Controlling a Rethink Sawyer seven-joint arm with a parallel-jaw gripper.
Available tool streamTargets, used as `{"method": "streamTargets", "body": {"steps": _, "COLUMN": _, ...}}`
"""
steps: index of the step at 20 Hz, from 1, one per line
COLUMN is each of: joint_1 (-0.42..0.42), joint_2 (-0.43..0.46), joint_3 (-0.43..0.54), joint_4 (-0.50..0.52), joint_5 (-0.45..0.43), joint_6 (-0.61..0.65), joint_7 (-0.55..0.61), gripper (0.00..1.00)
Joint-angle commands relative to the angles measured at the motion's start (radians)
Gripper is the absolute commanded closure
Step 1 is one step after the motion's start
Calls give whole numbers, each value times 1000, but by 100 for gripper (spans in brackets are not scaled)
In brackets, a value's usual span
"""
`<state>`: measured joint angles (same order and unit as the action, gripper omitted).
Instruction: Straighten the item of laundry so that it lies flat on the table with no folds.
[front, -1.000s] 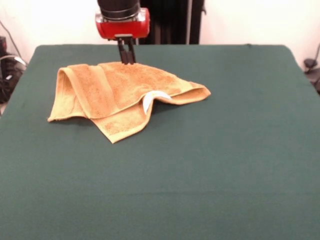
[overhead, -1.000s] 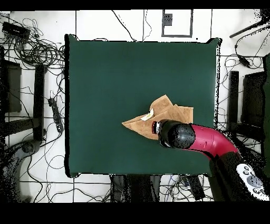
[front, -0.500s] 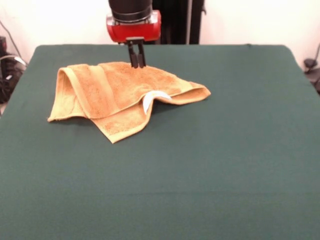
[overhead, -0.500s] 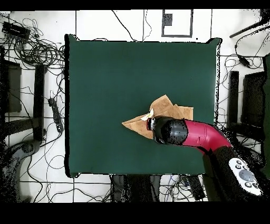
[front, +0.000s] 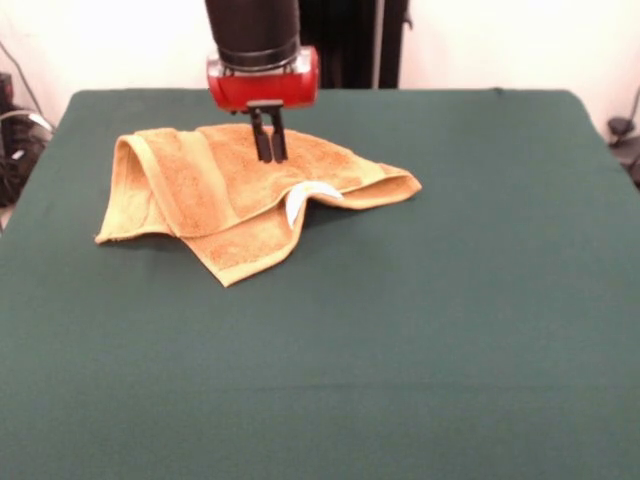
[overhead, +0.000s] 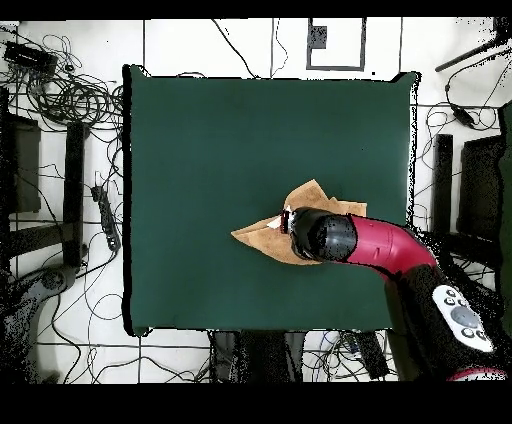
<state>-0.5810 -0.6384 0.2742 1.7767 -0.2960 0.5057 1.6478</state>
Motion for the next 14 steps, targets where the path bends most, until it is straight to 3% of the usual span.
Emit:
{"method": "streamTargets", "body": {"steps": 1, "joint_1": 6, "joint_2": 159, "joint_3": 64, "joint_4": -163, "joint_5": 49, "joint_6": -8, "joint_7": 68, "gripper": 100}}
{"method": "streamTargets", "body": {"steps": 5, "joint_1": 3, "joint_2": 222, "joint_3": 75, "joint_4": -254, "joint_5": 57, "joint_6": 38, "joint_7": 40, "gripper": 100}}
{"method": "streamTargets", "body": {"steps": 14, "joint_1": 36, "joint_2": 258, "joint_3": 50, "joint_4": -295, "joint_5": 50, "joint_6": 23, "joint_7": 82, "gripper": 100}}
